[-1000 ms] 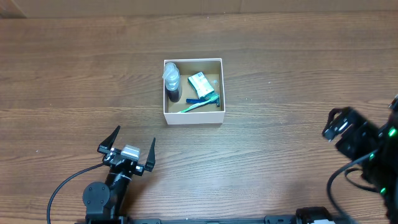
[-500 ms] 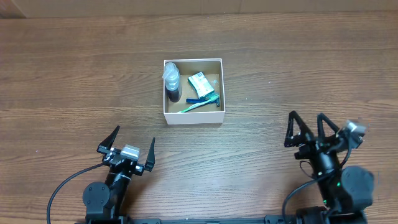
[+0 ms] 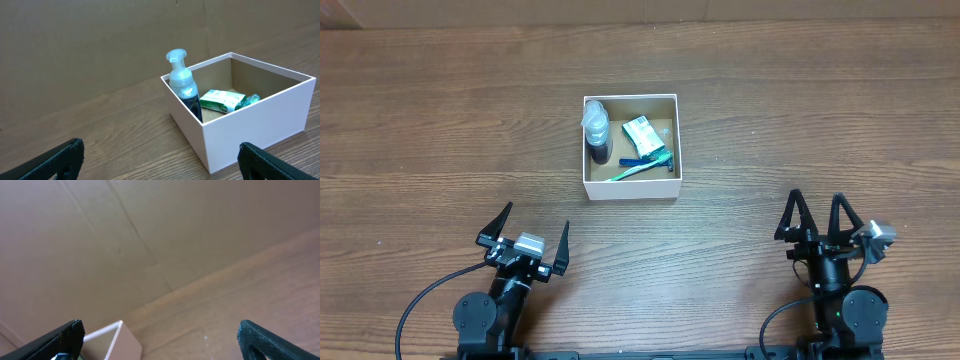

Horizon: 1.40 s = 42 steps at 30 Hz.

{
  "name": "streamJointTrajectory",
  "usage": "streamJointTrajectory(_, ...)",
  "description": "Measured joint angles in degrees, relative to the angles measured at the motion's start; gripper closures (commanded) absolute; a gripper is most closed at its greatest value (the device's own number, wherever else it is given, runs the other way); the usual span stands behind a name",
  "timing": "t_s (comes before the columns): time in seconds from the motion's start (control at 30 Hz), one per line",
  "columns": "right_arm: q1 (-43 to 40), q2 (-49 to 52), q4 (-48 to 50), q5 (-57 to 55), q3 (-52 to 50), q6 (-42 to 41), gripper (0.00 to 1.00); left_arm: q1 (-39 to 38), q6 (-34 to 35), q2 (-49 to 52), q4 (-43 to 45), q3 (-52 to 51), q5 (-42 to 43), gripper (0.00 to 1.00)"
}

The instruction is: Pack container

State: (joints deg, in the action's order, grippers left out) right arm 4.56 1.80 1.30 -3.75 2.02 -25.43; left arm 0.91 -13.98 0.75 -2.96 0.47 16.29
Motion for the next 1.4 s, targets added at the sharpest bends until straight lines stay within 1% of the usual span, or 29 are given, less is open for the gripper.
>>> streamJointTrajectory(0.3,-0.02,-0.96,-5.77,-0.48,-0.98,1.07,0.00,0.00,0.00,-0.02,0.00,0.00,0.00,0.00)
streamJointTrajectory(0.5,-0.02,-0.96,-6.12,3.98,-0.98,12.07,0.00,0.00,0.02,-0.02,0.00,0.00,0.00,0.00)
streamJointTrajectory(0.63,-0.02,-0.96,-6.38,4.42,-0.98,15.61,0.00,0.00,0.00,-0.02,0.00,0.00,0.00,0.00)
streamJointTrajectory(0.8,-0.02,-0.96,-6.45,4.37,-0.98,18.03,0.00,0.00,0.00,-0.02,0.00,0.00,0.00,0.00)
streamJointTrajectory(1.23,-0.02,-0.96,-6.47,4.37,-0.98,19.71,0.00,0.00,0.00,-0.02,0.00,0.00,0.00,0.00)
streamJointTrajectory(1.4,-0.02,-0.96,-6.45,4.39,-0.98,23.12,0.00,0.00,0.00,-0.02,0.00,0.00,0.00,0.00)
